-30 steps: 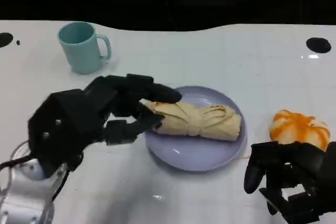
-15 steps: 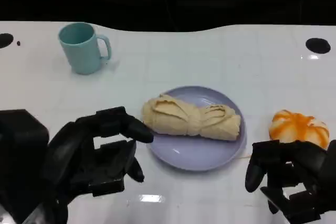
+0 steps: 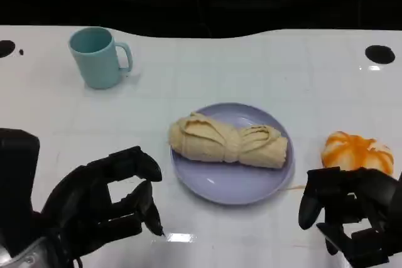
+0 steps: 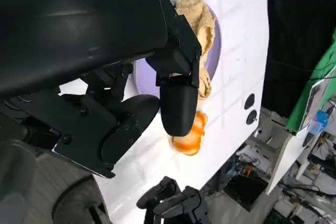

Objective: Grasp the towel on the left side of the plate with the left hand and place it into the plate.

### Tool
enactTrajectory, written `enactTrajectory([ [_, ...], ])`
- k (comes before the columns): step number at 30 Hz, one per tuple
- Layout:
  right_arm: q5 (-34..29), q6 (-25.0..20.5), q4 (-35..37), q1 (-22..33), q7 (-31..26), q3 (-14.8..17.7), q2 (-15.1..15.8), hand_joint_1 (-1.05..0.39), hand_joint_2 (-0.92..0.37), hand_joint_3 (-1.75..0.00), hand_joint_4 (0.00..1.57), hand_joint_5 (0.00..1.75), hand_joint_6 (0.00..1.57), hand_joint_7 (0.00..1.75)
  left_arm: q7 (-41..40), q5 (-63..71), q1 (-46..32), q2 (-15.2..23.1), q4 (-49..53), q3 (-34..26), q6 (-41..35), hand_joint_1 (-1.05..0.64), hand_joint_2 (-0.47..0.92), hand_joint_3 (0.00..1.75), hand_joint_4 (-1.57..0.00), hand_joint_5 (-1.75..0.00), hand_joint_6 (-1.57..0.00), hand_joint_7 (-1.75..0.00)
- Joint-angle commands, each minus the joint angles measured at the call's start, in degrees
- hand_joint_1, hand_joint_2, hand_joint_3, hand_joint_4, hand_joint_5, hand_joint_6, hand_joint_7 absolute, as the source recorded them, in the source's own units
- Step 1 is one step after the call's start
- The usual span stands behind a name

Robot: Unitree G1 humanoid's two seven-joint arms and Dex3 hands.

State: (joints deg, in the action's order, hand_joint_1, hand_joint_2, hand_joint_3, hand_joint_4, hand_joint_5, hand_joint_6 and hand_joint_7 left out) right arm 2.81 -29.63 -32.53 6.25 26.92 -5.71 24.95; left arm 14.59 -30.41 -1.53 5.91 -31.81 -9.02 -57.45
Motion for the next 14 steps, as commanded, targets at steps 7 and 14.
enactTrajectory([
  [7,0.25,1.20,0.66,0.17,0.12,0.42,0.68,0.05,-0.60,-1.06,0.71,1.68,0.69,1.41,0.08,-0.75,0.57,2.33,1.55,0.61,3.26,-0.13,0.53,1.32,-0.82,-1.75,-0.70,-1.71],
  [14,0.28,1.28,0.41,0.13,0.09,0.44,0.65,0.05,-0.59,-1.07,0.71,1.68,0.69,1.41,-0.80,-1.11,0.62,3.52,0.90,0.82,2.89,-0.15,0.53,1.30,-0.81,-1.75,-0.67,-1.74],
])
